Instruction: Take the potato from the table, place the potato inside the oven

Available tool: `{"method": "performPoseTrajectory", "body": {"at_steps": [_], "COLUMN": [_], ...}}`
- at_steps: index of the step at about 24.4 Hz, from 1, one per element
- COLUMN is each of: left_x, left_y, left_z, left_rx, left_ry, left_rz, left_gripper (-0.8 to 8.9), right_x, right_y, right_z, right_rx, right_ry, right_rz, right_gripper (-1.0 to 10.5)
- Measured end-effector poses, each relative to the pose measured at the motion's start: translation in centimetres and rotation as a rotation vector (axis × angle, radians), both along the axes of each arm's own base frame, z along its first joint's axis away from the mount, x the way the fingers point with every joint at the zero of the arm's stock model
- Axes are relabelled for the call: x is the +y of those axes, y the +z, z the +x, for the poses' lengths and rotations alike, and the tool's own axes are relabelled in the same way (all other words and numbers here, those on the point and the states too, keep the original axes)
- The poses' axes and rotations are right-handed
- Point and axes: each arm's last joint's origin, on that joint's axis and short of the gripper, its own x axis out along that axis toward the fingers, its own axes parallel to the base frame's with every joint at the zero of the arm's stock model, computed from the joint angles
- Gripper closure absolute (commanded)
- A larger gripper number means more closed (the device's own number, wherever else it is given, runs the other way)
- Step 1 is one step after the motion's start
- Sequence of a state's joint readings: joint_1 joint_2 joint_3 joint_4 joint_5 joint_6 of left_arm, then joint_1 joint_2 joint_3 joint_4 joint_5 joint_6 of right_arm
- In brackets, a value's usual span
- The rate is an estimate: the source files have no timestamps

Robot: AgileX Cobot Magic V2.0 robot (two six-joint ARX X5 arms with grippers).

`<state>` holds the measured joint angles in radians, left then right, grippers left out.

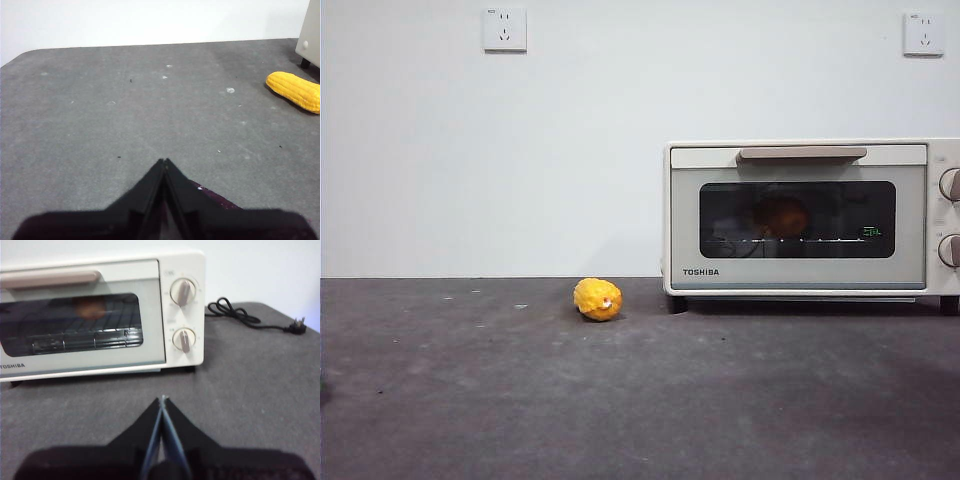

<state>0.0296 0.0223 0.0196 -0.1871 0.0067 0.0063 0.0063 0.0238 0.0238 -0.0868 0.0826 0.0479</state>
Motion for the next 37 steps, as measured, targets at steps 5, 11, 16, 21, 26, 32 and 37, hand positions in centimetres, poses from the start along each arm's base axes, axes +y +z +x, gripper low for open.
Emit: {"method": "performPoseTrajectory", "body": {"at_steps": [5,11,16,21,26,32,37], "left_x": [0.0,0.0,0.0,0.0,0.0,0.0,0.0], "left_y": [0.0,0.0,0.0,0.0,0.0,0.0,0.0], "left_z": [0.0,0.0,0.0,0.0,0.0,0.0,0.0], "left_rx": [0.0,0.0,0.0,0.0,0.0,0.0,0.0], "left_ry": [0.0,0.0,0.0,0.0,0.0,0.0,0.0], "left_rz": [0.0,0.0,0.0,0.0,0.0,0.0,0.0], "left_gripper": [8.17,8.17,8.17,8.17,8.17,8.17,8.17], "right_x": [0.0,0.06,0.19,0.18,0.18,0.18,0.18], "right_y": [-0.8,-0.89,-0.93,-0.92,-0.92,-0.92,-0.92], "right_z": [-0.19,-0.2,-0.2,-0.2,-0.2,-0.2,-0.2], "right_rx": [0.081,0.091,0.097,0.097,0.097,0.097,0.098], "right_ry": [0.0,0.024,0.076,0.075,0.076,0.076,0.075], "right_rz": [0.001,-0.013,-0.06,-0.078,-0.082,-0.082,-0.084], "right_gripper": [9.5,9.5,9.5,9.5,9.5,9.5,9.5]}}
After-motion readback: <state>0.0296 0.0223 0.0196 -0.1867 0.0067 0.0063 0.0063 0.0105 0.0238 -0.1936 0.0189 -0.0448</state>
